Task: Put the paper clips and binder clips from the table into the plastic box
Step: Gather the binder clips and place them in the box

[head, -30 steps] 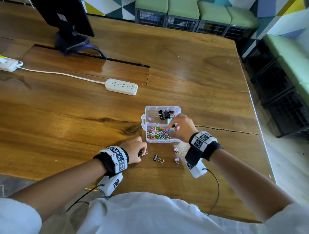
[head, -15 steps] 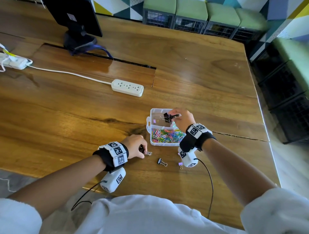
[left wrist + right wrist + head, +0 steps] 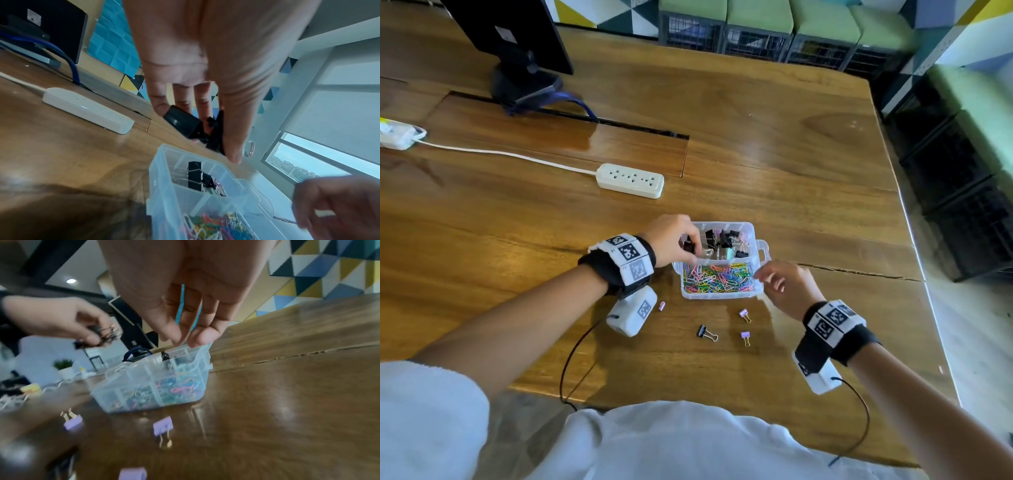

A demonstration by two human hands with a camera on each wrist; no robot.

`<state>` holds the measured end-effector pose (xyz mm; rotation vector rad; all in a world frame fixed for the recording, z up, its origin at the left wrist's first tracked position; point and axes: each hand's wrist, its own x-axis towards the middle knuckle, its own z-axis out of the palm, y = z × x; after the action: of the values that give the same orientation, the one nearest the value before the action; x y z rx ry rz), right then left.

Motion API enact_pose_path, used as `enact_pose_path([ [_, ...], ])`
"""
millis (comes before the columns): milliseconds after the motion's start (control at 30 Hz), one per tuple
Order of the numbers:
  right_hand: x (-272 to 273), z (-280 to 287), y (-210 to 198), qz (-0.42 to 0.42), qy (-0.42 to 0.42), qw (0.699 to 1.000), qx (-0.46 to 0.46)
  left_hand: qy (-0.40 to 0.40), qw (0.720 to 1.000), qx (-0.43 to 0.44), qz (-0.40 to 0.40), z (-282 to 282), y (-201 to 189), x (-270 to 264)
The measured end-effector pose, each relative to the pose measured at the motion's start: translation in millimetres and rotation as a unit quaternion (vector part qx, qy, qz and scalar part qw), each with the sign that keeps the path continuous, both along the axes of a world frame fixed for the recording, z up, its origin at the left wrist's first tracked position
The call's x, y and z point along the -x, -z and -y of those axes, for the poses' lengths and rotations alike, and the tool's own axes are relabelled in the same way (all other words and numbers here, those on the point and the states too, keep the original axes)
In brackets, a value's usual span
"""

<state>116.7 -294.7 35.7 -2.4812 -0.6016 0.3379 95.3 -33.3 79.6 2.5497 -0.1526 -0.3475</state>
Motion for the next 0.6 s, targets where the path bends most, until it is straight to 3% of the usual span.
enact_pose_path([
  [233, 31, 10, 9, -0.098, -0.094, 0.980, 0.146, -0.016, 1.000, -0.013, 0.014, 15, 11, -24],
  [467, 42, 1, 26, -0.155, -0.107, 0.964, 0.190, -0.070, 0.997, 0.012, 0.022, 26, 36, -29],
  [600, 43, -3, 29, -0.175, -0.084, 0.966, 0.168, -0.076, 0.996, 0.040, 0.013, 26, 45, -34],
])
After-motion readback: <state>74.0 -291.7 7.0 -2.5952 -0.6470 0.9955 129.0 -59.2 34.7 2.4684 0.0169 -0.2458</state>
